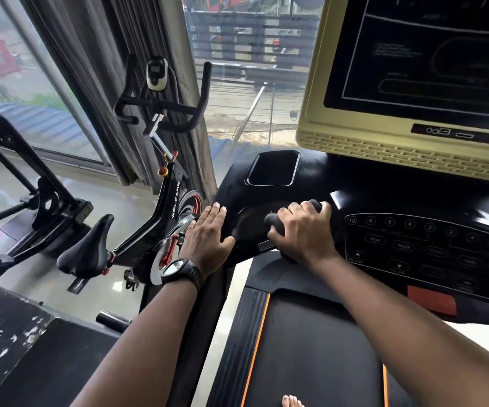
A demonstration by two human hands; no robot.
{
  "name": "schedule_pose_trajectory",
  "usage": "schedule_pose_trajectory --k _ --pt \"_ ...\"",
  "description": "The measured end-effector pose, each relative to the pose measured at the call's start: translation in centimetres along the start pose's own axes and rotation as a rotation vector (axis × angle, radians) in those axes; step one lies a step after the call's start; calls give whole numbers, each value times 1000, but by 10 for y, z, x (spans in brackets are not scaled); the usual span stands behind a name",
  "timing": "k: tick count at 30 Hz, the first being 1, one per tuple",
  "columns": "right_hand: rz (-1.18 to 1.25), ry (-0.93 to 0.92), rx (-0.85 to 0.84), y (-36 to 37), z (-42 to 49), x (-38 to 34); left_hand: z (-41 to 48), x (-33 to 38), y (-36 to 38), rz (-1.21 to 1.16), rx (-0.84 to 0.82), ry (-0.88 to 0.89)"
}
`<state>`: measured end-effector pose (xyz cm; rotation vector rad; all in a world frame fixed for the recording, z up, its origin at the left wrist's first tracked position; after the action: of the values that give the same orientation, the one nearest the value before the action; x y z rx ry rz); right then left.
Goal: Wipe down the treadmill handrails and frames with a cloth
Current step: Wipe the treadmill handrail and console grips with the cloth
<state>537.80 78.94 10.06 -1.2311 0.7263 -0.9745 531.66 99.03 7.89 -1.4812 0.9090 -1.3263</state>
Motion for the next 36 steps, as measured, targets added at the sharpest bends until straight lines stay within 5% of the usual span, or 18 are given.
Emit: schedule_pose_trajectory --k 4,9,14,18,24,27,33,36 --pt "42 147 -235 -6 45 11 -2 0 0 2 3 0" --pt "14 -44 53 -4 -2 14 -1 1 -1 -13 -11 0" --pt "72 97 -217 -9 44 18 -2 1 -1 -13 -7 1" --pt "3 52 14 -4 4 9 -2 3 -2 -19 -6 9" --pt "-22 102 -171 -3 30 -7 -2 2 -1 -16 3 10" --pt "34 26 -8 3 -1 -14 -1 2 -1 -17 -7 11" --pt "-46 31 -260 4 27 -35 -2 2 0 -11 -4 11" --pt "-13 8 -142 7 2 -46 -1 2 -2 -18 -7 9"
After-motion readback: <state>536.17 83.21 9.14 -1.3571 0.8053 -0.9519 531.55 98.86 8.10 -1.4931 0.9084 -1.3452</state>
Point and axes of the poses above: each hand's wrist, its own z-axis towards the middle knuckle, its own y-axis out of the palm, x = y × z, the point moved 7 cm from there along z, towards the middle knuckle, and after that the axes turned 5 degrees about z, right-handed, at the moved point
